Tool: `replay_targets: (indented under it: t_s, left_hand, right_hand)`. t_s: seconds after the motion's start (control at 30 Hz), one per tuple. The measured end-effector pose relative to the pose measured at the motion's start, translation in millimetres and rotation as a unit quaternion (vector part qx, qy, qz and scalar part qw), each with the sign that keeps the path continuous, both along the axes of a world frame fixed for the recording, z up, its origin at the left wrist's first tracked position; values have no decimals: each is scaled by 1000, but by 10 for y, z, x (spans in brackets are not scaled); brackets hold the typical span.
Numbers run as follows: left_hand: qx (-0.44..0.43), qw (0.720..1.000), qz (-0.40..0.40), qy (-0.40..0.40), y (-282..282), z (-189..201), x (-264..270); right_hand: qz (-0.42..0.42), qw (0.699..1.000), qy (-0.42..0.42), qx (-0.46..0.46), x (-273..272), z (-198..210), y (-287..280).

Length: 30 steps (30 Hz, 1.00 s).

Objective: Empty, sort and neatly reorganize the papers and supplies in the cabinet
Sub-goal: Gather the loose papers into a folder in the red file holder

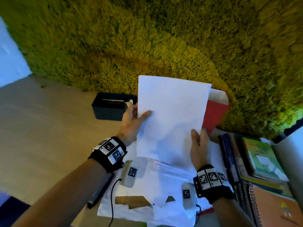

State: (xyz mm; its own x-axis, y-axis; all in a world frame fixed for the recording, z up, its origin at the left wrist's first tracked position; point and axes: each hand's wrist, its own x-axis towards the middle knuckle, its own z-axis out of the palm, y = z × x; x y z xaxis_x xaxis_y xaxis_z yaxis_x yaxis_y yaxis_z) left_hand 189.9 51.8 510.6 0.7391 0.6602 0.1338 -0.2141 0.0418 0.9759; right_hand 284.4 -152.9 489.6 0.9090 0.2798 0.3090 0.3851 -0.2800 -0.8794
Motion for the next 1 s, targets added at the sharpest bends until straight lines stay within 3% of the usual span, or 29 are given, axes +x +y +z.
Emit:
replay_targets:
  t_s: [0.13, 0.3, 0.43, 0.57, 0.73, 0.83, 0.9, 1.0]
  left_hand:
    - [65, 985, 7, 157, 578, -124, -315]
    - [130, 951, -2, 281, 1245, -347, -782]
    - [122, 929, 7, 349, 1766, -598, -1151]
    - [157, 922, 16, 353, 2195, -797, -1280]
    - [106, 940, 48, 320, 2507, -985, -1196]
    - [102, 954, 41, 279, 2793, -1333, -1037]
    - [116, 943, 13, 310, 2931, -1466, -951]
    - [158, 922, -11, 353, 2880, -1258, -1019]
  right_hand:
    - [40, 996, 80, -7, -70, 58, 486]
    - [129, 960, 206, -140, -355, -265, 1225]
    - [158, 943, 249, -157, -720, -592, 1731]
    - [192, 922, 290, -168, -989, -587, 2143]
    - [158, 926, 276, -203, -776, -1035, 2498]
    - [140, 922, 277, -233, -817, -813, 2581]
    - [150, 907, 289, -266, -862, -741, 2623]
    - [164, 889, 300, -304, -878, -811, 2641]
